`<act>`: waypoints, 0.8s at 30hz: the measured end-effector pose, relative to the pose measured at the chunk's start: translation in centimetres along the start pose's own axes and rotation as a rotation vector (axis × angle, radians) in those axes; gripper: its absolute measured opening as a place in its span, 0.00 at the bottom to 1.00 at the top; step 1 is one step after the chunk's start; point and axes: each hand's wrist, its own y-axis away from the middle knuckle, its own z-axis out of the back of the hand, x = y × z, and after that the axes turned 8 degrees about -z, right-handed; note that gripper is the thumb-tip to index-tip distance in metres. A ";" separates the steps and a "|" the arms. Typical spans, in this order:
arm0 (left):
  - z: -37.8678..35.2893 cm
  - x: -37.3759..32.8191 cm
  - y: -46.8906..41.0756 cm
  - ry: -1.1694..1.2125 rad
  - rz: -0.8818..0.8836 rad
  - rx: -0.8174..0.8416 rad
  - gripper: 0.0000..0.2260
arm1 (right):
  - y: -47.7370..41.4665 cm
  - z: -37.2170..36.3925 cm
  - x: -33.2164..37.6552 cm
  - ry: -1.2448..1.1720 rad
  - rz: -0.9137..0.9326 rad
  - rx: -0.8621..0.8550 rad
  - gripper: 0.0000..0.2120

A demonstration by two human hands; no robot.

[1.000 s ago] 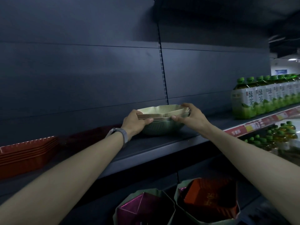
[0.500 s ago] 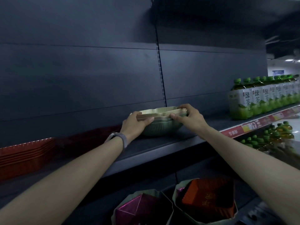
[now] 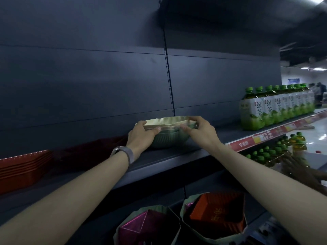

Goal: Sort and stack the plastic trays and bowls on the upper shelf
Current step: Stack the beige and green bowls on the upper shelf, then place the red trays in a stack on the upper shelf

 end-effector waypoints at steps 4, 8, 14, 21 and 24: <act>0.0 -1.6 2.3 0.051 -0.049 -0.049 0.26 | 2.4 0.6 0.3 -0.036 0.024 -0.031 0.21; -0.6 -3.0 4.8 0.071 -0.101 -0.073 0.21 | 4.9 1.0 0.4 -0.046 0.084 -0.043 0.15; -3.6 -2.6 8.4 0.196 -0.168 -0.017 0.15 | 9.2 1.4 -1.8 0.001 0.194 -0.047 0.11; -7.8 2.0 14.6 0.172 -0.129 0.197 0.13 | 15.2 1.4 -10.2 0.163 0.220 0.054 0.09; -9.9 4.7 16.9 0.141 -0.076 0.289 0.11 | 16.8 1.5 -14.0 0.258 0.163 0.061 0.11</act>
